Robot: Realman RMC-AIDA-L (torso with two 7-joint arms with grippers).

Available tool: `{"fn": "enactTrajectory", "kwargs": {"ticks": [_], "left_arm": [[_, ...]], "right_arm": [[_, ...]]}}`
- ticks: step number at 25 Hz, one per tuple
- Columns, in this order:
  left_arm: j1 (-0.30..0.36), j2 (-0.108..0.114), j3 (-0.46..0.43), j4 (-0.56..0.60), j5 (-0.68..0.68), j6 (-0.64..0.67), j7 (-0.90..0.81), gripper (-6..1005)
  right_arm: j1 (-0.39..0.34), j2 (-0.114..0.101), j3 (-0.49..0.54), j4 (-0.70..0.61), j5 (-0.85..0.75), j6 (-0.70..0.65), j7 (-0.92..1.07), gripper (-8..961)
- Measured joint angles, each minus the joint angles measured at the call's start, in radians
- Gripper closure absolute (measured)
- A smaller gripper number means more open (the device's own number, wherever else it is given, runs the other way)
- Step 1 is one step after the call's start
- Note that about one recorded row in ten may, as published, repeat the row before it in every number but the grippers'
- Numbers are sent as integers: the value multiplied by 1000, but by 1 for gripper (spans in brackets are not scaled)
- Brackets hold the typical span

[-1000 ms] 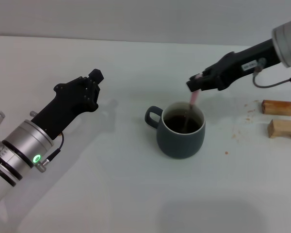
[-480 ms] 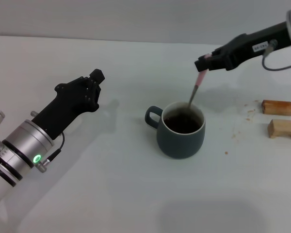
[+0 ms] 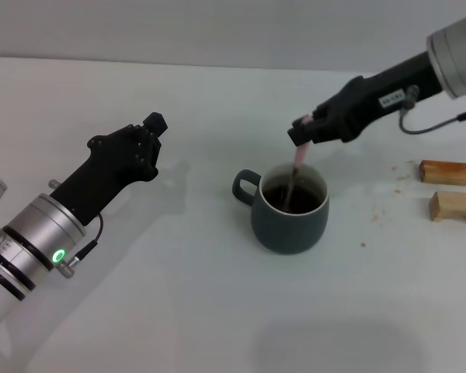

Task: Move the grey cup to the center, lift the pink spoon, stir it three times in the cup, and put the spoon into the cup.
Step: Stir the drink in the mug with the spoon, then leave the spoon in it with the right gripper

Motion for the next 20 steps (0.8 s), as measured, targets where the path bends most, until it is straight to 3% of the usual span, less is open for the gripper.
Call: {"fn": "enactTrajectory", "kwargs": {"ticks": [10,13,20], "left_arm": [[-8,0,2,1,0,-1,-1,964],[-14,-1,2,1,0,-3,-1,964],[-16,-2,3,-3,0,-3,-1,963]], "right_arm": [[-56,-42,20,-41,-1,-81,10,851],[-54,-41,24,-38,-2,-58,11,851],[-23,-17,13,-30,-3,3,6,851]]}}
